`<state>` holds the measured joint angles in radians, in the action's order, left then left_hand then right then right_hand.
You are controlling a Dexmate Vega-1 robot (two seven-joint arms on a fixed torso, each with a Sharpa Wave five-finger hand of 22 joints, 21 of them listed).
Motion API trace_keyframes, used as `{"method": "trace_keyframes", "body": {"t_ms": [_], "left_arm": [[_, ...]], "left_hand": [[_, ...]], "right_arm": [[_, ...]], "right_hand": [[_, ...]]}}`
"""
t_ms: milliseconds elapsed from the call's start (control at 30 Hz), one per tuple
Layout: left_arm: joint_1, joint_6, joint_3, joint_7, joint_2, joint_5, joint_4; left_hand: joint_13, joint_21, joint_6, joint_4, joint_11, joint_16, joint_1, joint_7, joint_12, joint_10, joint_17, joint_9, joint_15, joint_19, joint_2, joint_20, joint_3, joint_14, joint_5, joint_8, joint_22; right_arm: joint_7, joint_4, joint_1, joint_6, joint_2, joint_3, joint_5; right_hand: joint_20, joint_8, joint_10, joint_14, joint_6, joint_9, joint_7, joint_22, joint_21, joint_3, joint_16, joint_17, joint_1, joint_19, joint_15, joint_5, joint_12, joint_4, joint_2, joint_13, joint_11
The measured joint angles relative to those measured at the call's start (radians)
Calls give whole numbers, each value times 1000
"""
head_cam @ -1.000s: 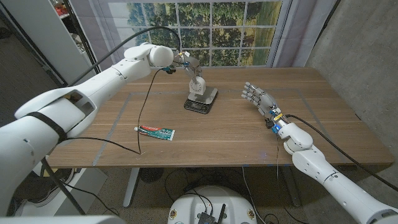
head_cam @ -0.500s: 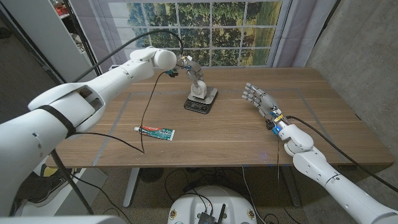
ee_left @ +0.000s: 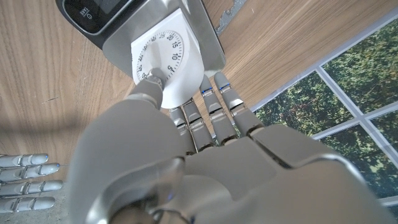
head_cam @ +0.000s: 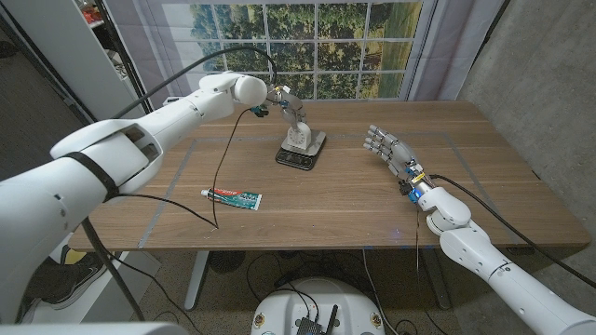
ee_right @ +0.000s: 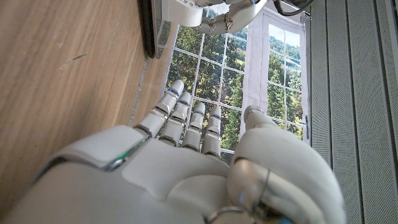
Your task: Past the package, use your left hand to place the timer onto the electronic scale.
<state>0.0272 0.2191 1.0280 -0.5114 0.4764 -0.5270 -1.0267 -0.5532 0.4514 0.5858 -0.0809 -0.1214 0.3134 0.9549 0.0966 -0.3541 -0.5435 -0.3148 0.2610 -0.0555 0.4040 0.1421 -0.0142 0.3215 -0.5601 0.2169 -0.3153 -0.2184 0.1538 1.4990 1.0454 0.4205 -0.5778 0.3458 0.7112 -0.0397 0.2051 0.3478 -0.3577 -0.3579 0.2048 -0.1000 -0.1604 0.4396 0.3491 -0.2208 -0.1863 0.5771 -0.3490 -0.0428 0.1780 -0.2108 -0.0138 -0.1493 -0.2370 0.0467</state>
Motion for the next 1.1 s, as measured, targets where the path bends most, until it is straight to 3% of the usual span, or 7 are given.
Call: {"method": "trace_keyframes", "body": {"t_ms": [233, 467, 600, 700, 800, 833, 1100], "left_arm": [[2, -21, 11, -21, 6, -9, -23], [1, -57, 15, -48, 28, -25, -74], [-6, -80, 14, -60, 38, -31, -98], [-22, -98, -3, -63, 61, -31, -144], [-33, -116, -13, -62, 75, -24, -170], [-56, -123, -38, -60, 100, -17, -217], [-126, -164, -108, -23, 156, 58, -325]], "left_hand": [[38, 0, -69, 6, 27, -55, -50, 41, 54, 50, 36, -15, 9, -22, -47, -11, -37, 66, -10, 49, 5], [85, -21, -198, -2, 70, -122, -83, 90, 134, 175, 83, -35, 12, -89, -86, -53, -74, 199, -25, 117, 16], [115, -54, -290, -5, 102, -137, -89, 78, 167, 270, 108, -45, 52, -153, -92, -91, -82, 299, -25, 138, 26], [140, -81, -363, -6, 97, -137, -104, 65, 173, 346, 124, -52, 79, -186, -101, -111, -100, 369, -25, 138, 32], [160, -103, -424, 4, 98, -137, -132, 54, 173, 394, 131, -57, 101, -211, -99, -115, -115, 416, -25, 142, 36], [164, -107, -437, 4, 100, -137, -143, 49, 173, 406, 133, -57, 106, -215, -102, -114, -118, 427, -25, 142, 37], [181, -119, -463, 23, 102, -135, -188, 32, 162, 412, 134, -61, 112, -225, -106, -114, -138, 440, -36, 142, 37]], "right_arm": [[2, 0, 0, 0, 0, 0, 2], [6, -1, 0, 0, 0, -1, 3], [7, -1, 0, 1, 0, -1, 3], [9, -1, 0, 2, -1, -1, 3], [10, -1, -3, 2, -2, -1, 3], [12, -1, -5, 2, -2, -1, 3], [19, -1, -20, 1, -4, 4, 1]], "right_hand": [[-2, 0, 0, 0, 0, 0, 0, 0, -7, 3, 0, -2, -8, -2, 0, 0, 0, 3, 0, 0, 0], [-3, 0, 0, 0, 0, 0, 0, 0, -11, 4, 0, -2, -8, -3, 0, 0, 0, 4, 0, 0, 0], [-3, 0, 0, 0, 0, 0, 0, 0, -15, 4, 0, -2, -8, -3, 0, 0, 0, 4, 0, 0, 0], [-3, 0, 0, 0, 0, 0, 0, 0, -15, 4, 0, -2, -8, -3, 0, 0, 0, 4, 0, 0, 0], [-3, 0, 0, 0, 0, -4, 0, 0, -15, 4, 0, -2, -8, -3, 0, 0, 0, 4, 0, 0, 0], [-3, 0, 0, 0, 0, -5, 0, 0, -15, 4, 0, -2, -8, -3, 0, 0, 0, 4, 0, 0, 0], [-3, 0, 0, 0, 0, -5, 0, 0, -22, 7, 3, -2, -8, -3, 0, 0, 0, 7, 0, 0, 0]]}}
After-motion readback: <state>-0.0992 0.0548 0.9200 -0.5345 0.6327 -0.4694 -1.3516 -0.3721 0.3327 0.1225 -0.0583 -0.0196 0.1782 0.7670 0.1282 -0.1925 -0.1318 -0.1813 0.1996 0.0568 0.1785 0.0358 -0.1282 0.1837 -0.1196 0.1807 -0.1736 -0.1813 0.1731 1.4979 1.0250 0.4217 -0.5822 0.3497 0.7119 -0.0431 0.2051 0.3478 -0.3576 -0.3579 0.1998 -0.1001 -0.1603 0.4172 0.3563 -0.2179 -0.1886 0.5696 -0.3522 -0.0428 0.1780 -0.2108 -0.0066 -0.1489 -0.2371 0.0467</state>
